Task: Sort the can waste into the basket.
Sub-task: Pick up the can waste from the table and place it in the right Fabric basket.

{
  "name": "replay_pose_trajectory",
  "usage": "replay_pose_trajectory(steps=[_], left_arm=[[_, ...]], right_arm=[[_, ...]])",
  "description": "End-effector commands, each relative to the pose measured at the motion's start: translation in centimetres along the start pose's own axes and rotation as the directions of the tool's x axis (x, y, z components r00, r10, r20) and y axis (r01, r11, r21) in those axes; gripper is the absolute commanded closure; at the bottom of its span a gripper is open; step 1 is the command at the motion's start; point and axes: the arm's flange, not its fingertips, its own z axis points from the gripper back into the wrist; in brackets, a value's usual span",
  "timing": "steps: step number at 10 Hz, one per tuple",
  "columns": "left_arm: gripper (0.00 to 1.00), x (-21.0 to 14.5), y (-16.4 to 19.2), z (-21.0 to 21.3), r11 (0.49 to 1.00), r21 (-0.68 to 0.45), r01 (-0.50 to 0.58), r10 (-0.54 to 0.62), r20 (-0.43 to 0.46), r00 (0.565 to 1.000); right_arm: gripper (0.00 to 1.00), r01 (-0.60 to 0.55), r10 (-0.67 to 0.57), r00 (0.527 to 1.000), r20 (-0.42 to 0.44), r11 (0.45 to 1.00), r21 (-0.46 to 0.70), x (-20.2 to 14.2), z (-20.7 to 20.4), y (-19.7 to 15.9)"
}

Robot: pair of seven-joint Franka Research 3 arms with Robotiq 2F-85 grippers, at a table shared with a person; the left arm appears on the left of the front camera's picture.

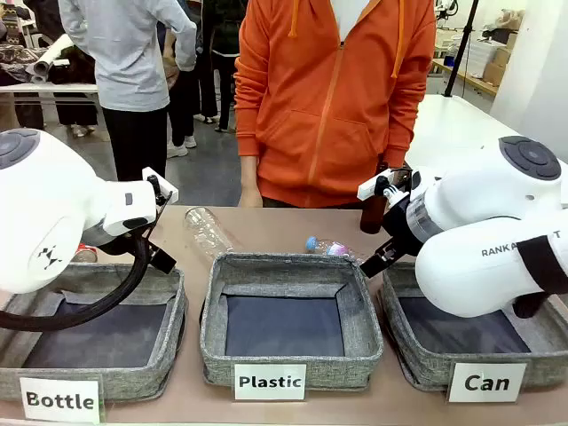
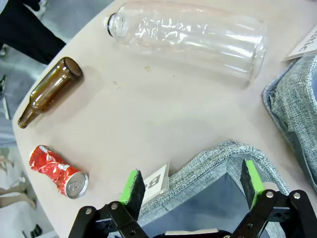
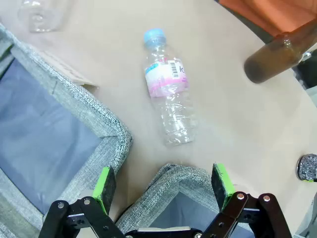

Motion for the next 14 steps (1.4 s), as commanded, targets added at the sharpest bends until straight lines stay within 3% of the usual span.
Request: replay_pose_trajectory(steps=[1,14], left_arm=[[0.00,0.00,0.00,0.01,1.000,0.000,0.000,0.000,0.000,1.000],[0.00,0.00,0.00,0.01,1.000,0.000,0.000,0.000,0.000,1.000]], right_arm=[[0.00,0.000,0.000,1.000,0.000,1.000,0.000,0.00,0.00,0.00],[0.00,0.000,0.000,1.000,0.000,1.000,0.000,0.00,0.00,0.00]])
